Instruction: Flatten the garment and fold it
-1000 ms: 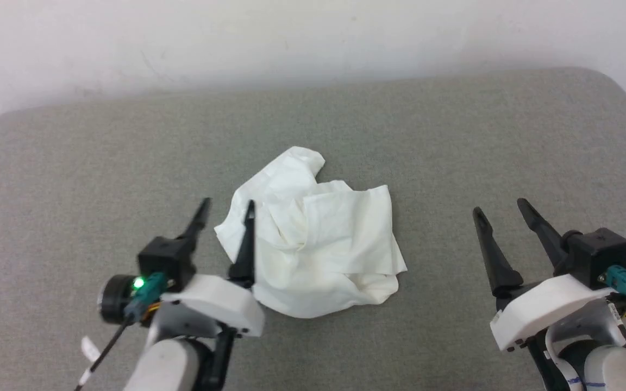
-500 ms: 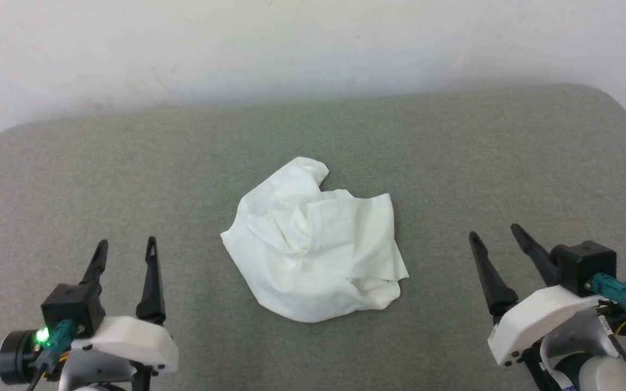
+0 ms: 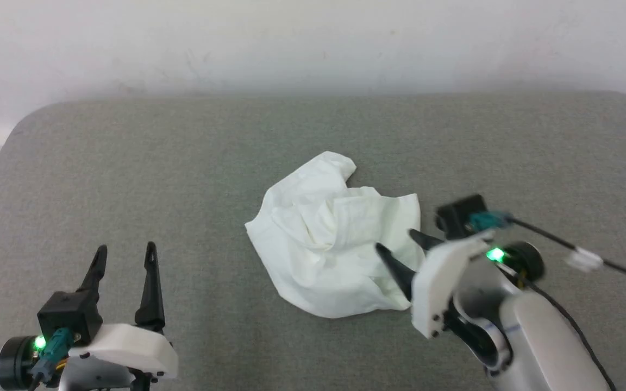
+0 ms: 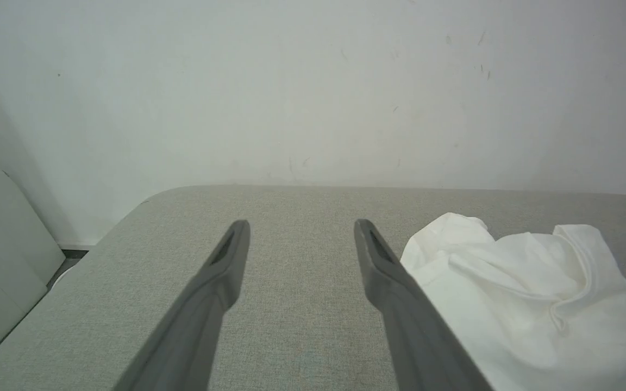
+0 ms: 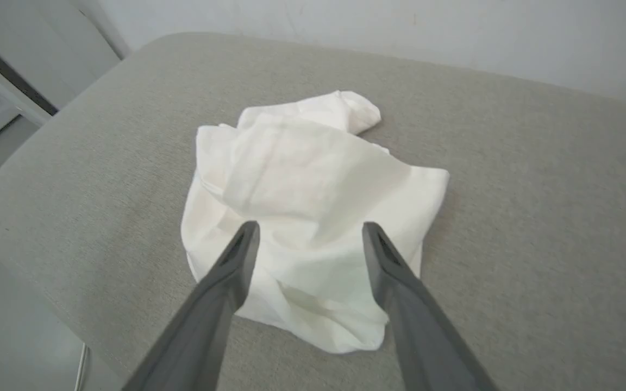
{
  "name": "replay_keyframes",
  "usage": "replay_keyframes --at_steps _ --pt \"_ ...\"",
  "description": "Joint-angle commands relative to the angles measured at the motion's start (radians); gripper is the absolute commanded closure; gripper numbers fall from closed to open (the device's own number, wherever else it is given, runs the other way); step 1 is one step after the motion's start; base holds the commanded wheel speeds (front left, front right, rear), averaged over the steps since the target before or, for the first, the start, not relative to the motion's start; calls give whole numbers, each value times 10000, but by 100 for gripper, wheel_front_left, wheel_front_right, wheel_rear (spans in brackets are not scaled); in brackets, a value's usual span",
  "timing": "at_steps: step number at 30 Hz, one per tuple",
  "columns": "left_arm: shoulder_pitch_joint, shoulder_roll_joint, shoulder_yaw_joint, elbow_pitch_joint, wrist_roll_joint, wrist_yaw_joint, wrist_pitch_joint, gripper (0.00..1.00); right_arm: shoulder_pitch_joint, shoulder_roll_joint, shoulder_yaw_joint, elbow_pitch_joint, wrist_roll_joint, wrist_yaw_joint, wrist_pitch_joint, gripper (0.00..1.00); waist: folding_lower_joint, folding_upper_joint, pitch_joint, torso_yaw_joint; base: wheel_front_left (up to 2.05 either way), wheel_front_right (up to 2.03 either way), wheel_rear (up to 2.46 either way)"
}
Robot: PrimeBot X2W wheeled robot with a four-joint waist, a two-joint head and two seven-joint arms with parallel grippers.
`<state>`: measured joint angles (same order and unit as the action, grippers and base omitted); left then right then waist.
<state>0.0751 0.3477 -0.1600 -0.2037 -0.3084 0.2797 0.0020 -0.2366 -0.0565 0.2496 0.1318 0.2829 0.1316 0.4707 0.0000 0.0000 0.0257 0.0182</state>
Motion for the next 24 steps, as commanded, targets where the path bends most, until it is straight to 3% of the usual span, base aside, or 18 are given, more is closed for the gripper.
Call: replay_keyframes --at_steps 1,12,18,20,21,24 --pt "-153 -59 -10 -13 -12 26 -94 0 -540 -78 367 222 335 -9 215 0 0 0 123 173 0 0 0" --pt "-596 -305 -225 319 -75 -12 -365 0 -3452 -1234 3706 1775 2613 -9 2222 0 0 0 538 741 0 0 0" --pt "-769 -369 -288 452 -106 -31 -494 0 -4563 -1676 4980 2778 3045 -9 1989 0 0 0 804 819 0 0 0" --pt "-816 -381 -302 503 -119 -37 -528 0 -4808 -1699 5327 3168 3198 -9 1865 59 0 0 859 832 0 0 0" --pt "-833 -388 -306 527 -127 -37 -543 0 -4871 -1675 5459 3354 3343 -9 1838 100 0 0 879 835 0 0 0" --pt "-865 -399 -323 587 -143 -35 -578 0 -5072 -1698 5795 3832 3636 -9 1575 100 0 0 935 854 0 0 0"
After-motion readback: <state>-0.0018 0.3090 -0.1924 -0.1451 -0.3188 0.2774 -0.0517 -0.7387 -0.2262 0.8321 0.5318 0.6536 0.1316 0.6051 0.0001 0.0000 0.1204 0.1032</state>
